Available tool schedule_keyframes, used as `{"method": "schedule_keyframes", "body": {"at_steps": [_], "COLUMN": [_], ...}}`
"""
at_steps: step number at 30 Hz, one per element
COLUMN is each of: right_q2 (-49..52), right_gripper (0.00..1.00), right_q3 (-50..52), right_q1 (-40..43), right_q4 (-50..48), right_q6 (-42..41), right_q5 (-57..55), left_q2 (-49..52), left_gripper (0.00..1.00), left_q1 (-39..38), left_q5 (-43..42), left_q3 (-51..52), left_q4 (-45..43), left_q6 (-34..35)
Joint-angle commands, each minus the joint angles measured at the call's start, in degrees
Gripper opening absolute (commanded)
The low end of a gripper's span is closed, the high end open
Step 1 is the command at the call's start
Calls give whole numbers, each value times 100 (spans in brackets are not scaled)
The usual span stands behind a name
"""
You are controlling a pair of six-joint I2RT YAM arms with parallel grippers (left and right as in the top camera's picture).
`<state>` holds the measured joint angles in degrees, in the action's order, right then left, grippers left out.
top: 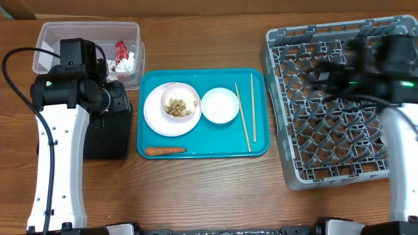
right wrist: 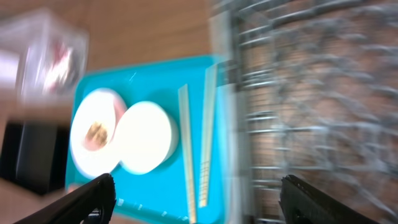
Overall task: Sort waste into correct bins and load items into the dishwasher
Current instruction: 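Grasp the white bowl on the teal tray with the right gripper and lift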
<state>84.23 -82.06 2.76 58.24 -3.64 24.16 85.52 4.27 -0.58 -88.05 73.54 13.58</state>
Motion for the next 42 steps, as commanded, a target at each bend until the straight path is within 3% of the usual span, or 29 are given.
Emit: {"method": "schedule_keyframes", "body": {"at_steps": [1, 6, 9, 13, 19, 20, 22, 28, 36, 42], "right_q2": [365, 1104, 1655, 2319, 3040, 3115, 3176, 2927, 1943, 1117], "right_gripper": [86, 82, 71, 60, 52, 47, 23, 5, 4, 4], "right_q3": [-66, -63, -61, -61, -61, -61, -61, -319, -1246, -1349], "right_q1": [-1172, -2236, -2590, -2793, -2811, -2811, -2811, -2804, -2767, -2592], "right_q4": [-155, -424, -610, -798, -960, -984, -1005, -887, -31, 234], "right_q6": [37, -426, -728, -868, -1172, -1172, -1165, -1167, -1141, -1147], "right_q5": [-872, -1683, -1888, -1923, -2111, -2109, -2116, -2177, -3648, -5858], "left_q2": [44, 44, 44, 44, 44, 44, 44, 44, 44, 44], "left_gripper": [60, 61, 61, 61, 61, 61, 61, 61, 61, 61], "left_q1": [11, 11, 11, 11, 11, 11, 11, 11, 11, 11], "left_q5": [57, 55, 55, 55, 55, 55, 55, 55, 55, 55], "left_q3": [155, 160, 160, 160, 160, 160, 160, 160, 160, 160], "left_q4": [0, -2, -2, -2, -4, -4, -4, -2, -4, -9], "left_q6": [81, 83, 83, 83, 83, 83, 83, 83, 83, 83]}}
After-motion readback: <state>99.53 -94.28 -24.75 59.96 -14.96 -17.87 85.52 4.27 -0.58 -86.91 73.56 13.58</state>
